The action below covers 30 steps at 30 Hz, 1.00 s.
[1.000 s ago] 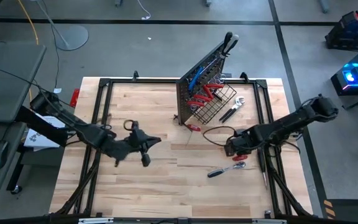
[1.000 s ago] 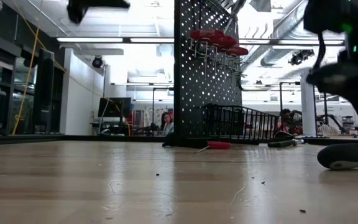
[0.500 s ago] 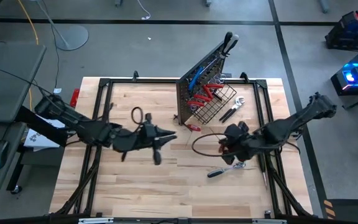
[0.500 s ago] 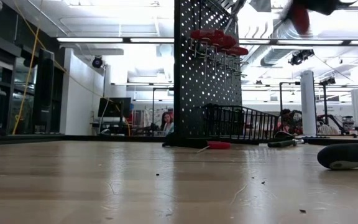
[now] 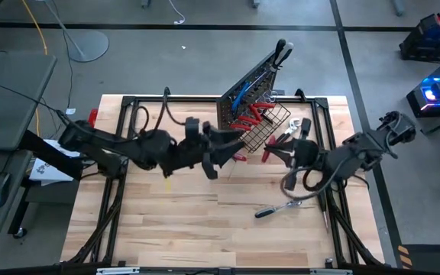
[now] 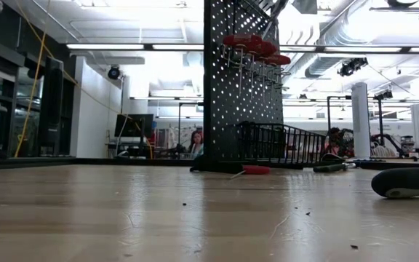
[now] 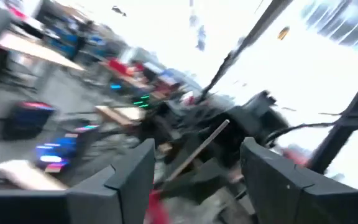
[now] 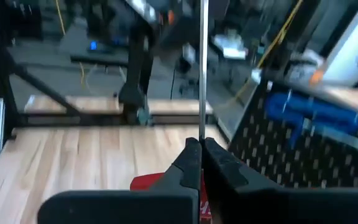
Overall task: Hang tools onto peg board
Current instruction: Hang the red allen wrench on the peg board
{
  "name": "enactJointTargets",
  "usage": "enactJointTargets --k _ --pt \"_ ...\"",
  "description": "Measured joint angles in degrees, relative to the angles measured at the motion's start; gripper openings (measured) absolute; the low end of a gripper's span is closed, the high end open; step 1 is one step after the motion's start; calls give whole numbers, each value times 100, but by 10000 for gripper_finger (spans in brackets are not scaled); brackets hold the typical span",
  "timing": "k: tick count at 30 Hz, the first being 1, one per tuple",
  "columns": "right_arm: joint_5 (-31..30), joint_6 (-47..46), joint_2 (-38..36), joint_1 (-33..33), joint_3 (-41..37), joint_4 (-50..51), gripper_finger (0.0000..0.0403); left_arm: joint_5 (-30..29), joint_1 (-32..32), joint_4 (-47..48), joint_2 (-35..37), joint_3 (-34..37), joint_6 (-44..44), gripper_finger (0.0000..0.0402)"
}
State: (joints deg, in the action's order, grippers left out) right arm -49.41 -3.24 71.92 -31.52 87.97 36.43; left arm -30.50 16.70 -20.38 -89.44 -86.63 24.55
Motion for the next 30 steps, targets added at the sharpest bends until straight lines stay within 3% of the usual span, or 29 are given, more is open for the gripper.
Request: enactJointTargets --k 3,6,12,20,26,30 --pt "233 540 0 128 8 -679 0 409 -113 -679 -196 -99 355 223" --pt "598 718 0 234 8 -1056 0 458 -169 -918 -347 -210 273 223" --pt "1235 9 2 500 8 -988 0 474 -269 -856 -578 -284 2 223" --pt "2090 -1184 88 716 8 -482 0 493 -246 -289 -575 -288 -1214 223" --pt "2083 -1482 160 822 6 -353 0 490 -76 -230 -566 -288 -2676 223" --pt "2123 -1491 174 835 6 -382 0 452 -4 -165 -560 -288 -3112 223"
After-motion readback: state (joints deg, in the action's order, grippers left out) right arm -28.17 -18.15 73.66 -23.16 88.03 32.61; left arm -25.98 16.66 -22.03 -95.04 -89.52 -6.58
